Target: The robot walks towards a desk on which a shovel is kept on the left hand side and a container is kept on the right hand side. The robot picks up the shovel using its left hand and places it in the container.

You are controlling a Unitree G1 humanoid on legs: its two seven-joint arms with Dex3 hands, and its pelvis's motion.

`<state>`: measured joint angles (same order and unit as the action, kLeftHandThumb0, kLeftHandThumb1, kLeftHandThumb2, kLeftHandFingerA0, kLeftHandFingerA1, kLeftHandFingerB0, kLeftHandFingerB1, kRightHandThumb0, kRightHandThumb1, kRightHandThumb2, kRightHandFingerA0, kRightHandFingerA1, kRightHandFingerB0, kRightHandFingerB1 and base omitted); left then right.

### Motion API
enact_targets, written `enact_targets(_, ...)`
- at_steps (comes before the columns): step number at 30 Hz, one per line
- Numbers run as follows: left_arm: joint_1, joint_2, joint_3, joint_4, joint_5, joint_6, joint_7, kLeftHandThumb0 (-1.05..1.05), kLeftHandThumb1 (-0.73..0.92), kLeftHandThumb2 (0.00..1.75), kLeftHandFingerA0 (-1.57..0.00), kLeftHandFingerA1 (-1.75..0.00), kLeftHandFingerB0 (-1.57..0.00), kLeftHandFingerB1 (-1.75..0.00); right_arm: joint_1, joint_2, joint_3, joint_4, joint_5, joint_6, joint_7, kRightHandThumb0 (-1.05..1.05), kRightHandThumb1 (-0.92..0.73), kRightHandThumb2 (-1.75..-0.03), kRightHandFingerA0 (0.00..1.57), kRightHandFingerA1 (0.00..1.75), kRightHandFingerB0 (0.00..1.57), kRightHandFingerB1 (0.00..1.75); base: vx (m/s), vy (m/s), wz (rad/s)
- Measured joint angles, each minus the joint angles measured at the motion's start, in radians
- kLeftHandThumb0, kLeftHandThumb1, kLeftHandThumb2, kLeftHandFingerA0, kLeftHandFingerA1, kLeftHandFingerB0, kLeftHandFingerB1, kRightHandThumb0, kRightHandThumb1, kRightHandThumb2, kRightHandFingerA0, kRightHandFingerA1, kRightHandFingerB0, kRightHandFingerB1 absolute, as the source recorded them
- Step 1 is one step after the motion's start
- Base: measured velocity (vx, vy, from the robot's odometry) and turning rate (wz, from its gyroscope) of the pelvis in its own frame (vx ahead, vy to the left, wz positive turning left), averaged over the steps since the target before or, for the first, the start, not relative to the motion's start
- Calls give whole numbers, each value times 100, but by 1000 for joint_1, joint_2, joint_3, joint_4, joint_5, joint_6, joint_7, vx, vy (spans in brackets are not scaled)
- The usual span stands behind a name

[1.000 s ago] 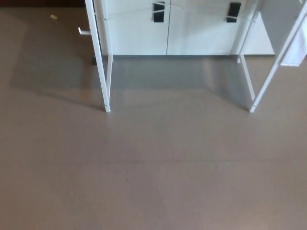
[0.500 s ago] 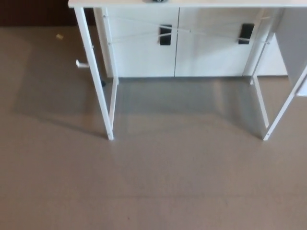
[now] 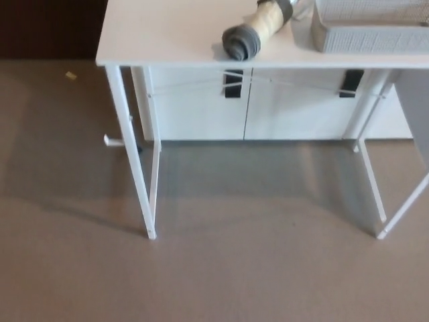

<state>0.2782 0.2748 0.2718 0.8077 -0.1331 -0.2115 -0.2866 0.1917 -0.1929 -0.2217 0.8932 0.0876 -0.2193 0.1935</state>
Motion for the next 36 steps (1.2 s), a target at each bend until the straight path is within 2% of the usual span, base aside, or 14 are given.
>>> enact_targets(1,0,-7,1,4,0,0,1,-22,59,61,-25,-40,-23,-34,0,0,-1,1,1,0,0,-42,-53,-56,59,63,30,45,425,-165,46)
enact_targets(3,11,-22,-11,-43,3,0,6,-15,58,58,-27,-43,-24,-34,-10,9,-6,1,3,1,2,-44,-53,-56,55,61,29,44,385,-211,38)
enact_targets(6,9,-47,-16,-95,3,-2,16,-17,58,59,-29,-39,-26,-33,-28,6,-15,9,6,1,1,-44,-53,-56,57,61,29,44,338,-177,11)
enact_targets(7,10,-58,-16,-121,2,1,22,-10,41,87,-21,-54,-14,-49,-34,6,-16,10,6,1,1,-45,-52,-55,57,60,30,44,160,-94,7)
enact_targets(12,1,-82,-2,-151,-5,2,41,-12,42,88,-21,-54,-13,-49,-61,6,-20,27,9,1,7,-37,-54,-56,62,65,31,47,231,1,-13)
enact_targets(14,8,-78,-2,-154,-2,1,44,-9,41,87,-24,-55,-17,-50,-60,7,-25,27,12,3,12,-35,-56,-56,65,65,32,46,243,116,-24)
enact_targets(17,-14,-74,-1,-95,-2,1,45,-10,42,88,-23,-55,-17,-50,-56,9,-28,15,18,10,14,-39,-55,-56,67,65,32,47,390,233,-15)
enact_targets(19,-35,-54,5,-68,-2,1,45,-13,44,89,-22,-54,-12,-48,-64,19,-20,0,18,13,17,-37,-55,-56,63,64,32,46,253,258,-12)
enact_targets(21,-34,-31,-7,-77,7,1,48,-9,41,87,-24,-55,-17,-50,-67,23,-19,-7,18,13,19,-37,-55,-56,62,63,32,46,200,132,4)
enact_targets(23,-47,-24,-9,-52,10,1,52,-8,43,88,-22,-54,-15,-49,-66,26,-21,-14,20,13,23,-36,-55,-56,60,64,32,46,164,76,6)
enact_targets(29,-42,-23,-7,8,4,1,34,-7,41,87,-21,-54,-15,-50,-47,32,-23,-22,26,17,30,-33,-60,-57,66,64,32,47,169,-19,6)
enact_targets(30,-39,-23,-7,19,2,1,26,-13,60,58,-28,-39,-25,-32,-42,33,-23,-24,27,18,31,-35,-57,-56,63,63,31,47,154,-113,15)
enact_targets(31,-40,-23,-8,35,1,1,19,-9,42,88,-22,-54,-15,-49,-37,34,-23,-28,27,20,31,-34,-57,-56,62,63,32,46,190,-123,24)
enact_targets(36,-46,-31,-20,61,1,1,7,-9,42,88,-22,-55,-16,-50,-30,32,-19,-47,28,29,30,-35,-57,-56,59,62,32,46,156,-34,-4)
